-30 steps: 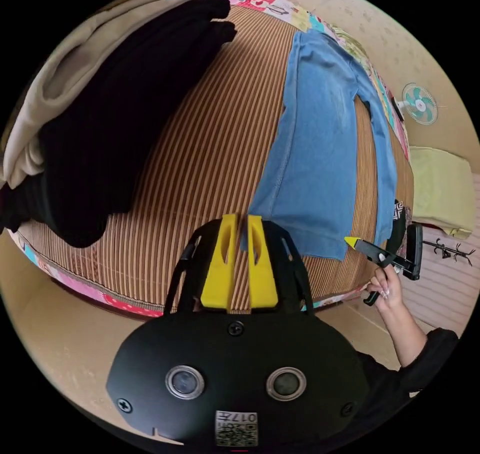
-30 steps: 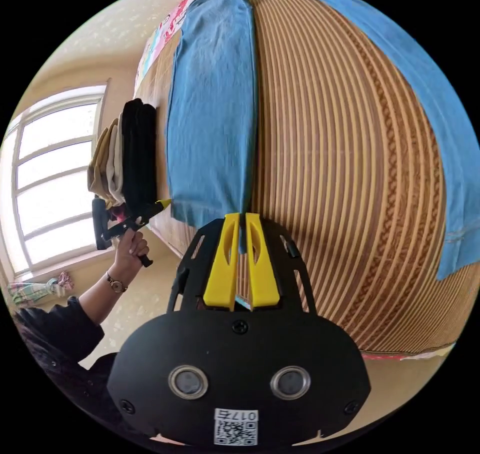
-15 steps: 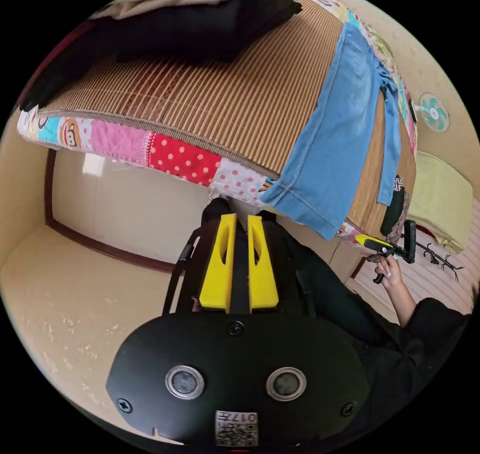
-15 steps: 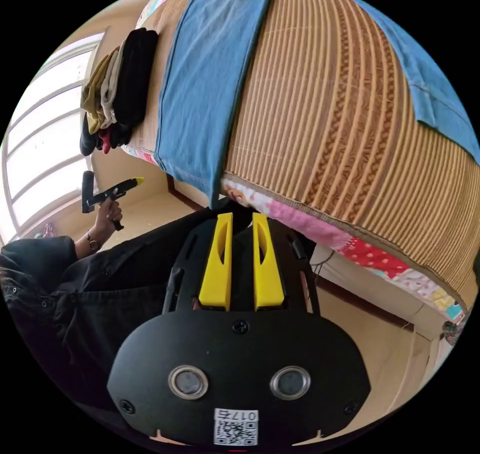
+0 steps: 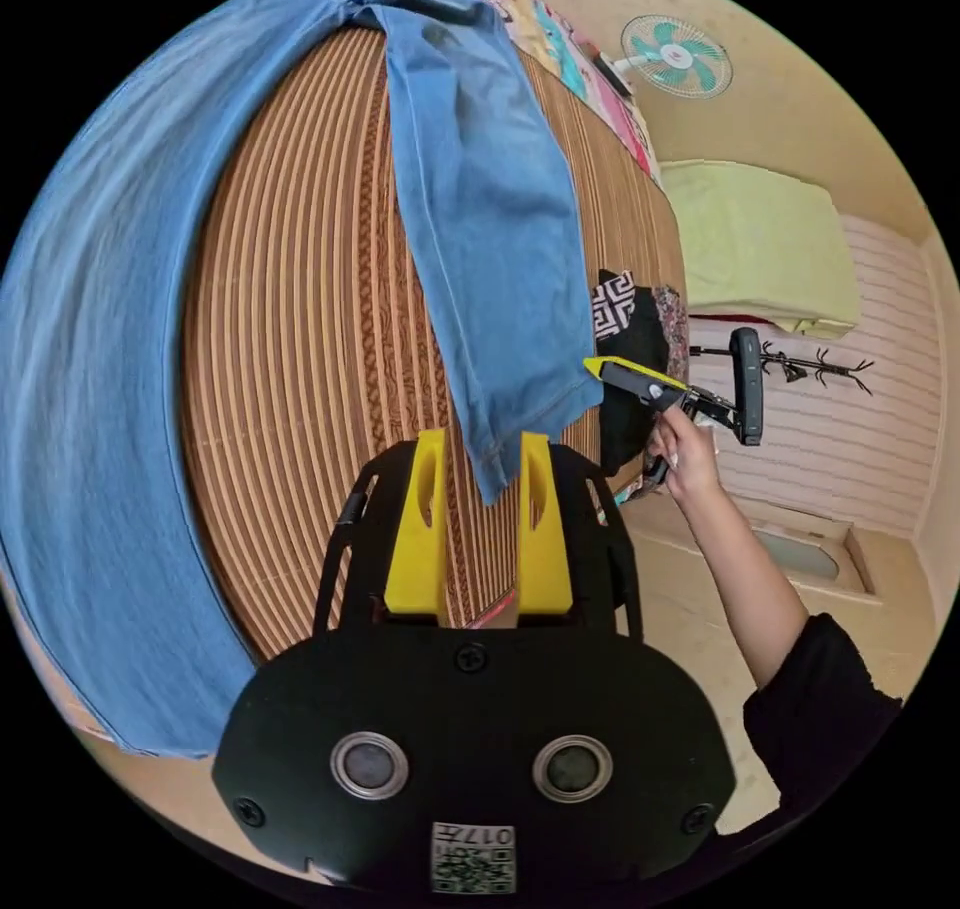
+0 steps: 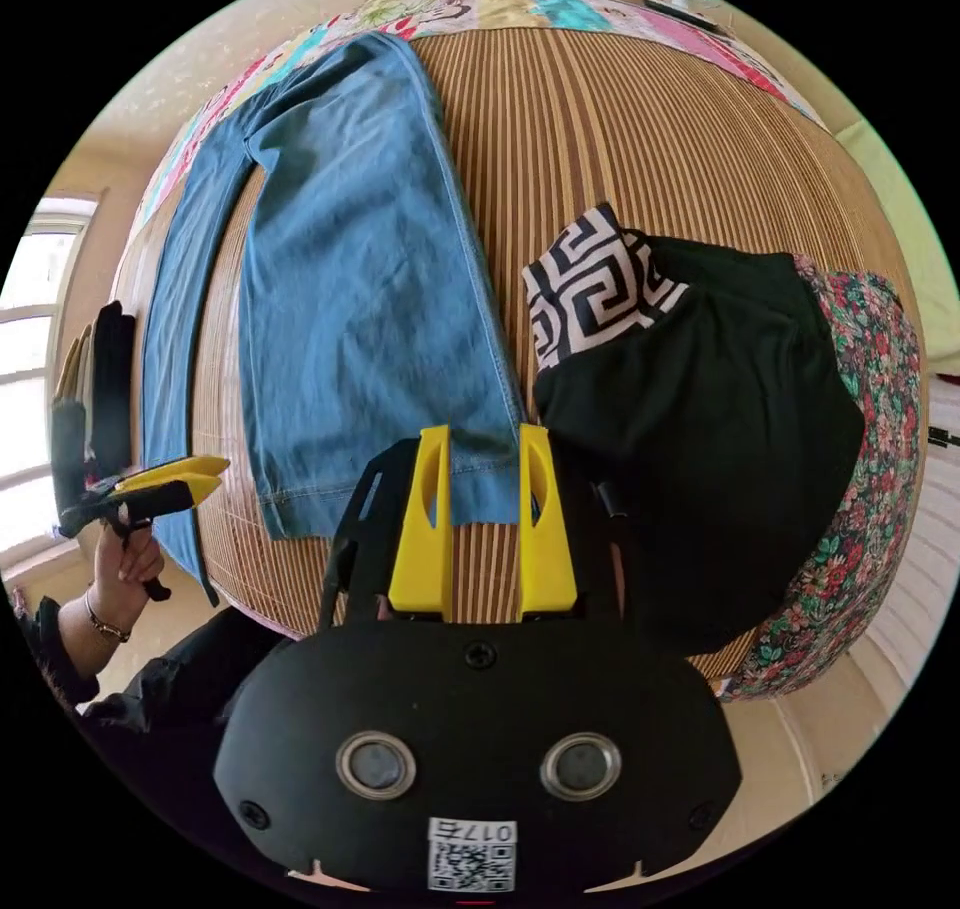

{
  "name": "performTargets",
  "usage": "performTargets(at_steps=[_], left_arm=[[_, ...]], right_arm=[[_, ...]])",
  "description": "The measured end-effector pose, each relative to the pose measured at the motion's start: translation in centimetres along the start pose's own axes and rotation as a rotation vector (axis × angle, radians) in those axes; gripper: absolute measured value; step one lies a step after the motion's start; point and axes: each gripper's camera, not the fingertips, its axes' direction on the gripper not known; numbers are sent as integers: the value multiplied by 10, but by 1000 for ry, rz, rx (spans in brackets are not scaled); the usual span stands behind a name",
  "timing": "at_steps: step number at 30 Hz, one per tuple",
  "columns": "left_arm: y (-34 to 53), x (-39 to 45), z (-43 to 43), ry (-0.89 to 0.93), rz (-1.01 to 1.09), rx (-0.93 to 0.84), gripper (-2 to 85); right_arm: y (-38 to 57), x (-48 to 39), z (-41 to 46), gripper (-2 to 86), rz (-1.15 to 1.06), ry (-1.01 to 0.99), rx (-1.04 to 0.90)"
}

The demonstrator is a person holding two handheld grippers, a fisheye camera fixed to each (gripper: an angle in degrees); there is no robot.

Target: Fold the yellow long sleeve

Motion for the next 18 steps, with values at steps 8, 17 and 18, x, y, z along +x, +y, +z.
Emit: performTargets(at_steps=[8,17,18], left_arm=[[59,-29,20,10,-70,-170,1],[215,-92,-31,7,-130,-221,49],[219,-96,-35,9,-148,-214,60]], right_arm=[[110,-16,-12,15,-122,21,-96],[251,19,-37,48,156,-266,-55],[254,23,-41,57,188,-296,-29]])
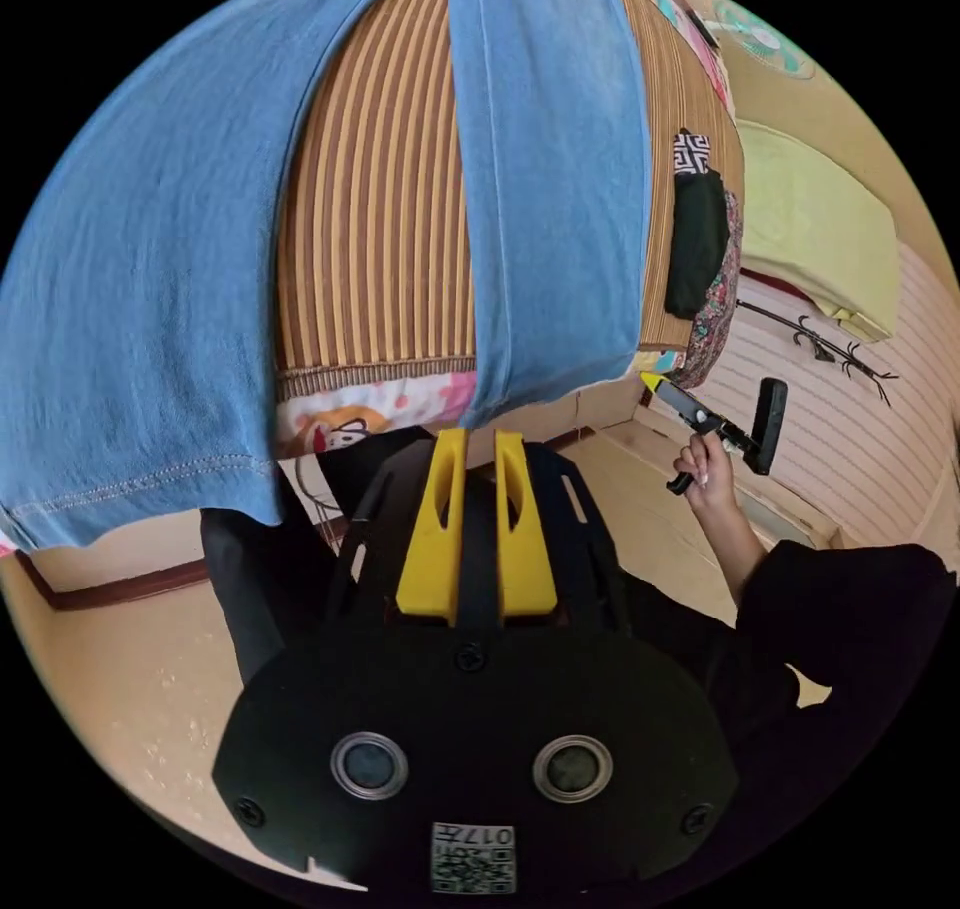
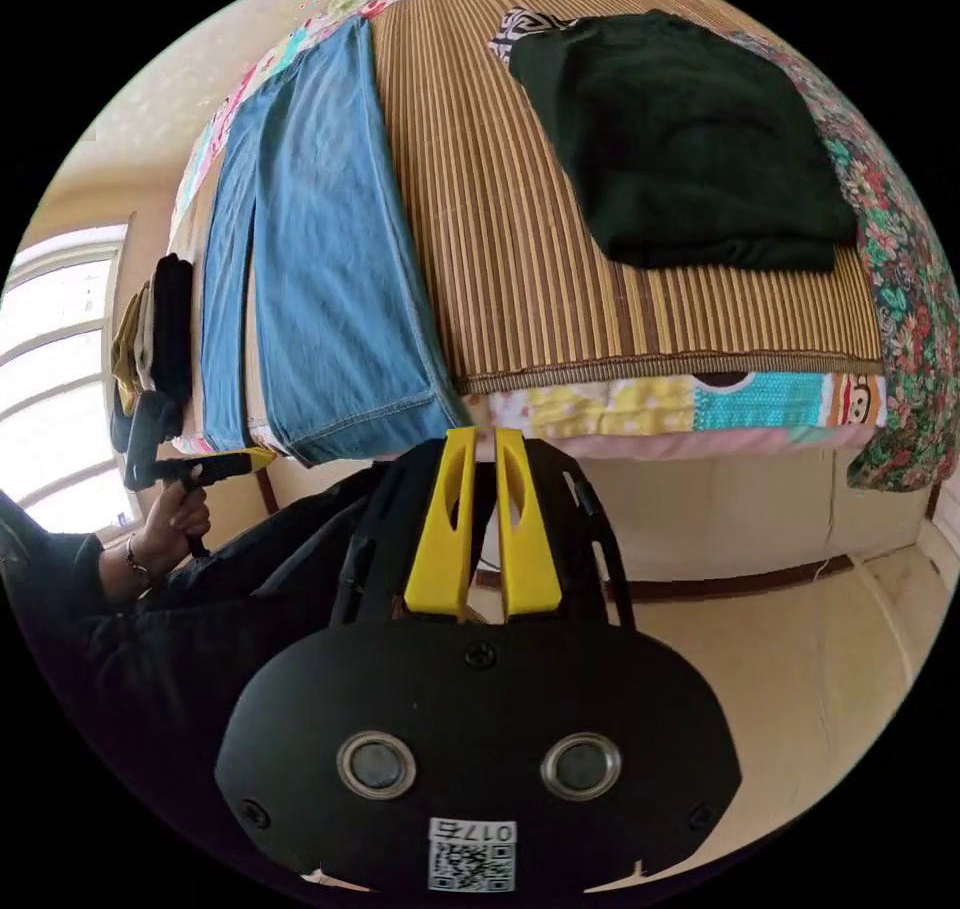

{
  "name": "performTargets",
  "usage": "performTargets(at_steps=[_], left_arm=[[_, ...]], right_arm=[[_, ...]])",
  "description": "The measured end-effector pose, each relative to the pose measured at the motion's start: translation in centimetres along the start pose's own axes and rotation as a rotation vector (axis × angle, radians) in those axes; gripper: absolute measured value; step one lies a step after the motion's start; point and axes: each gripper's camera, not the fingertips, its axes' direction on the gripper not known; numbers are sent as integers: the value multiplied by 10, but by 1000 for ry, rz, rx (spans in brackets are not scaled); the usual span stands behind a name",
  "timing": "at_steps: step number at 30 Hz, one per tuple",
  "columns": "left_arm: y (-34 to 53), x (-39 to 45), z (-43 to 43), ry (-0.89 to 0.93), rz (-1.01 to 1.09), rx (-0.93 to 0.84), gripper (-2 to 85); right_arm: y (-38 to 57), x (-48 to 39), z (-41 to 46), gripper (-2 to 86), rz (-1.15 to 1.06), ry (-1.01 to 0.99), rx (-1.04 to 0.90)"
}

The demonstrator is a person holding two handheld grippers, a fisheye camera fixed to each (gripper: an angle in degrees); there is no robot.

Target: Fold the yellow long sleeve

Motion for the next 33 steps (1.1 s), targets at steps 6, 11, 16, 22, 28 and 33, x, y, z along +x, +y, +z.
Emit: performTargets(at_steps=[6,11,16,22,28,33], left_arm=[[29,-19,-50,10,-100,167,79],[-1,36,-78,84,62,199,108],[-27,115,-67,109,246,99,161],[1,147,-49,111,270,83,-4],[20,141,-72,142,245,167,-10],[27,149,-77,176,245,145,-10]], right_arm=[[-8,13,12,78,7,-78,-56],[22,-6,-22,32,-92,-112,-57],[48,-62,-88,27,-287,-284,-13],[10,-74,-102,30,-838,-126,-395],[-243,-21,-136,108,-546,-282,-69],[-422,-9,-91,133,-183,-660,230]])
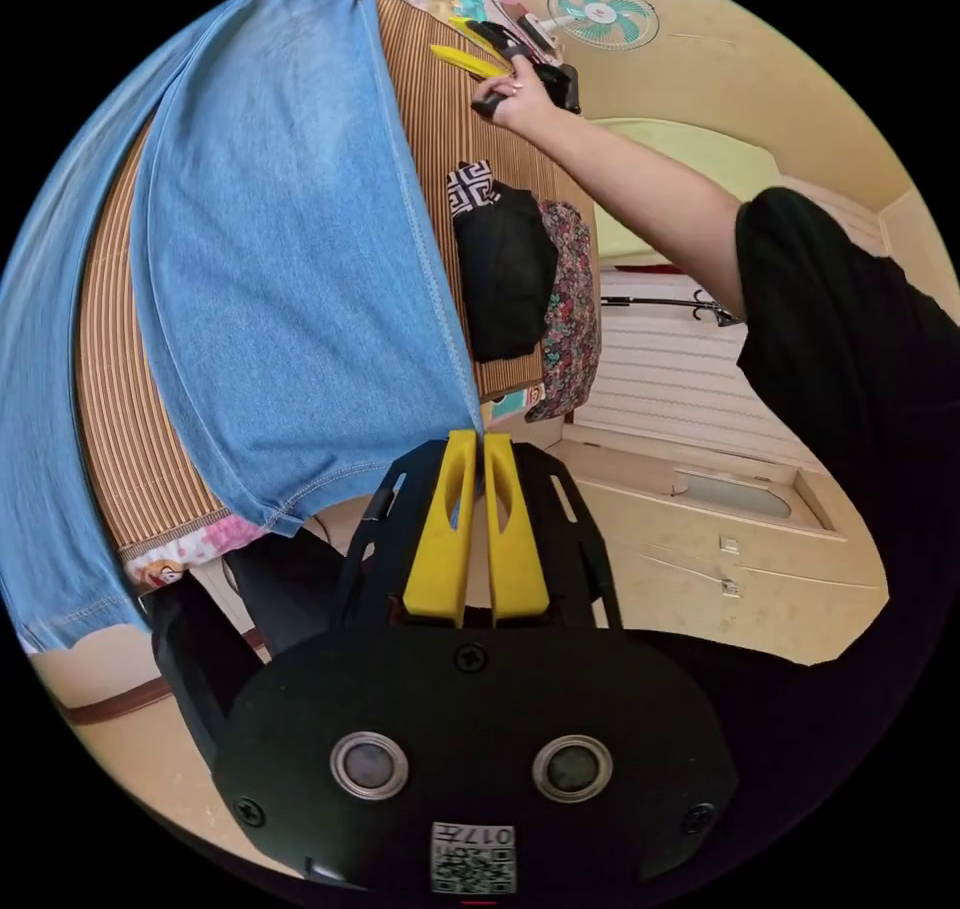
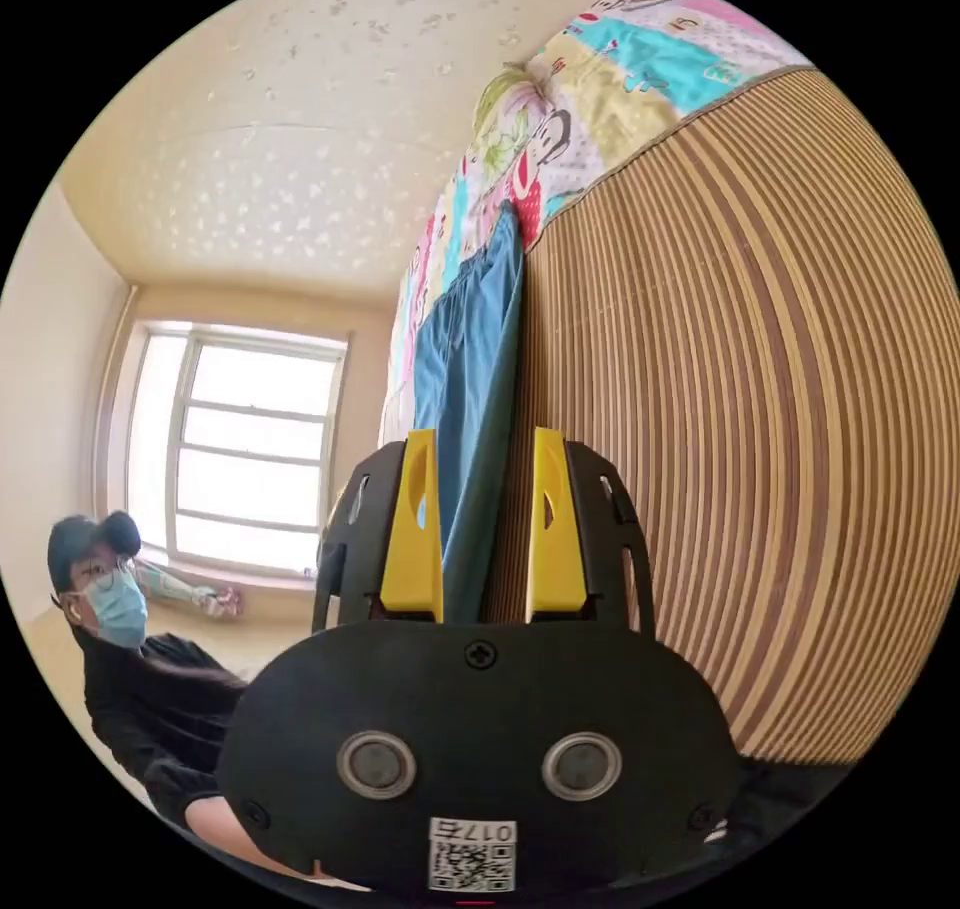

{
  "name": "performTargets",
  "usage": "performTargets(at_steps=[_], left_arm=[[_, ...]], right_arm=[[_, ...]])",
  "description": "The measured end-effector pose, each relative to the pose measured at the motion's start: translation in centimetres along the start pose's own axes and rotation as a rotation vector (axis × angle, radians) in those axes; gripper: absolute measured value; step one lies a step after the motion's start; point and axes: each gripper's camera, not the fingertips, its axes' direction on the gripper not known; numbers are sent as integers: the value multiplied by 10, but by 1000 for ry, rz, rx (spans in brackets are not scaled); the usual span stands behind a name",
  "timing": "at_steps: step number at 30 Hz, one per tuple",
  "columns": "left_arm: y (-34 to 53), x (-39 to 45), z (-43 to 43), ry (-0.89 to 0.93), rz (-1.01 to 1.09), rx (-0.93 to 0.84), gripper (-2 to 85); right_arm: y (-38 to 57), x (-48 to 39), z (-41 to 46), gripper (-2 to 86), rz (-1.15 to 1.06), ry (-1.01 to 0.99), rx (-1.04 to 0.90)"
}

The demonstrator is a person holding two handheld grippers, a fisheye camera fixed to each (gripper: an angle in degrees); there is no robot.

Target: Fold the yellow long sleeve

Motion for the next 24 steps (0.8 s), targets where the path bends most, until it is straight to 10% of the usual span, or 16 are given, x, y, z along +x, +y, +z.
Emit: performTargets(at_steps=[6,16,24], left_arm=[[6,-3,-31,111,-42,74,-10],[44,-29,-119,369,-28,203,-9],[169,-158,-208,574,-361,488,-7]], right_arm=[[-65,-11,105,100,150,217,103],[-86,-172,239,23,-351,951,67],[-52,-282,440,24,-598,841,-11]])
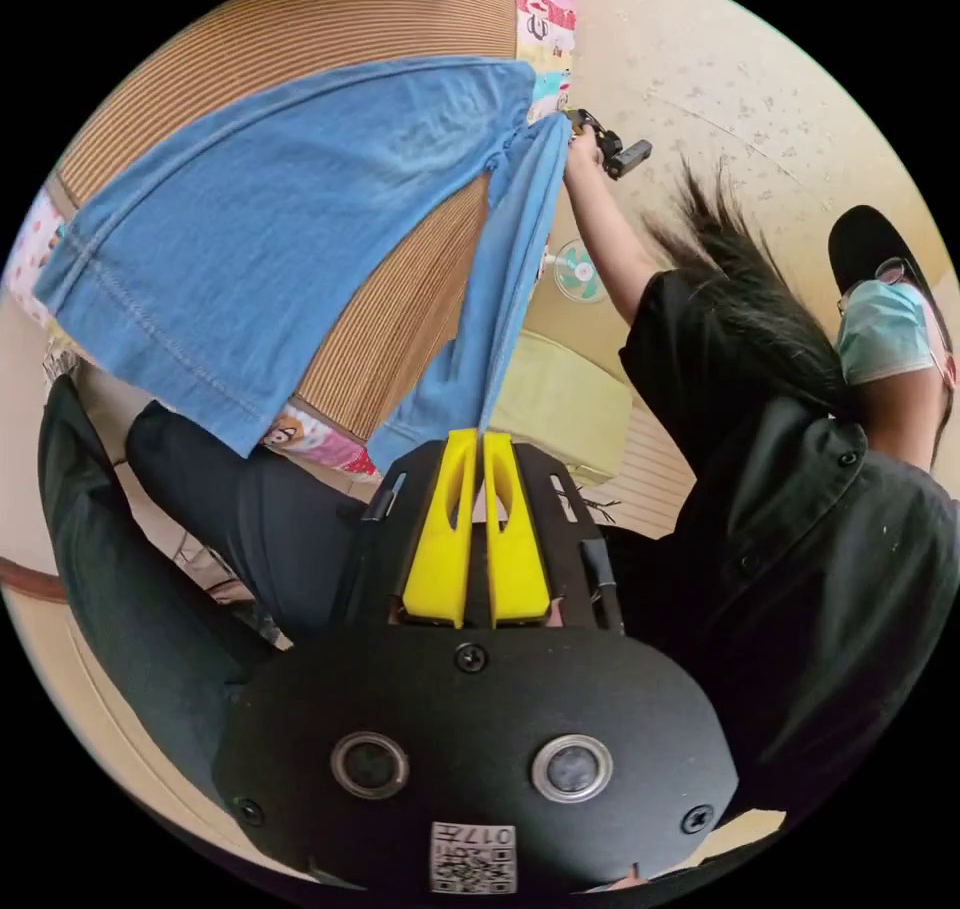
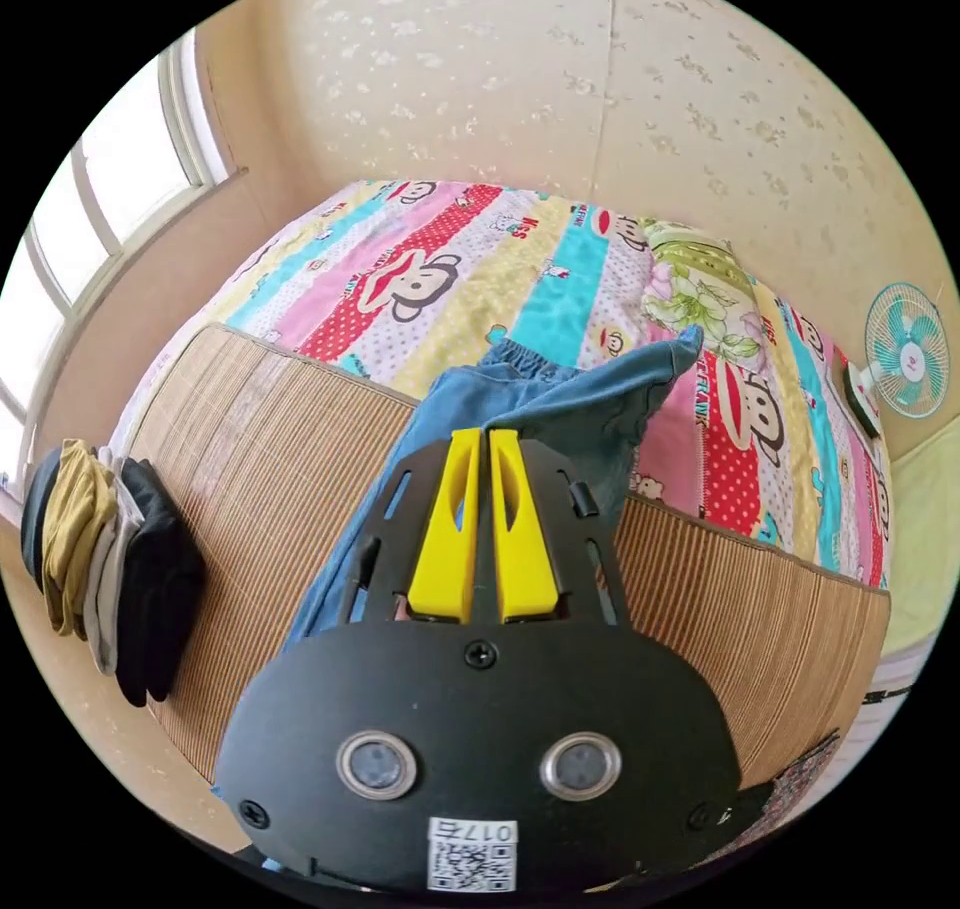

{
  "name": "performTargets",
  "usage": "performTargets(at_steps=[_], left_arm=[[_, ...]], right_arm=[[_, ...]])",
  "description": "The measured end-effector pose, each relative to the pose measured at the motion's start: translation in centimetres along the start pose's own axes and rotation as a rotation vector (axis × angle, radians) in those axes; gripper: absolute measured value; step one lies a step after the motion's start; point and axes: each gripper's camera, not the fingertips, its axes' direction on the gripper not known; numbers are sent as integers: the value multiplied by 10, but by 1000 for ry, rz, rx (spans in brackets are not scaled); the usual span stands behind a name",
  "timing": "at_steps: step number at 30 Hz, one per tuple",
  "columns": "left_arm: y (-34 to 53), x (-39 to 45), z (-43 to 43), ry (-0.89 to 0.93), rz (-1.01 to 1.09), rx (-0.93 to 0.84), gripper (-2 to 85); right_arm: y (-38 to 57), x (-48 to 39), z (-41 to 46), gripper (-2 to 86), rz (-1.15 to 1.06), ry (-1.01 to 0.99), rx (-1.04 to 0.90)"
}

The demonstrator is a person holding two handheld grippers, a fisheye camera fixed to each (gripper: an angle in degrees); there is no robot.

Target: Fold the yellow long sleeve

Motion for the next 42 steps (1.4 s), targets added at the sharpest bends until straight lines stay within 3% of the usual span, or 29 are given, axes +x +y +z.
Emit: performTargets(at_steps=[5,9,13,16,20,28,32,37,42], left_arm=[[-13,-64,-75,-287,-78,73,3],[-17,-100,-88,-338,-151,-18,39],[-21,-85,-86,-418,-61,-40,61],[-41,-57,-68,-504,65,-61,79],[-67,-39,-6,-635,228,-213,86],[-52,-33,76,-877,337,-362,88],[-49,-41,97,-971,305,-405,32],[-40,-24,98,-832,334,-509,-2],[-25,14,56,-664,326,-436,-6]], right_arm=[[39,-47,49,35,69,-256,-79],[121,-54,31,51,-56,-268,-173],[253,-25,-19,67,-19,-214,-288],[352,-11,-44,85,114,-228,-445],[460,-18,-61,102,284,-307,-582],[520,-10,-59,68,444,-421,-586],[527,0,-65,27,436,-484,-571],[535,9,-101,18,469,-656,-483],[541,13,-124,16,486,-741,-422]])
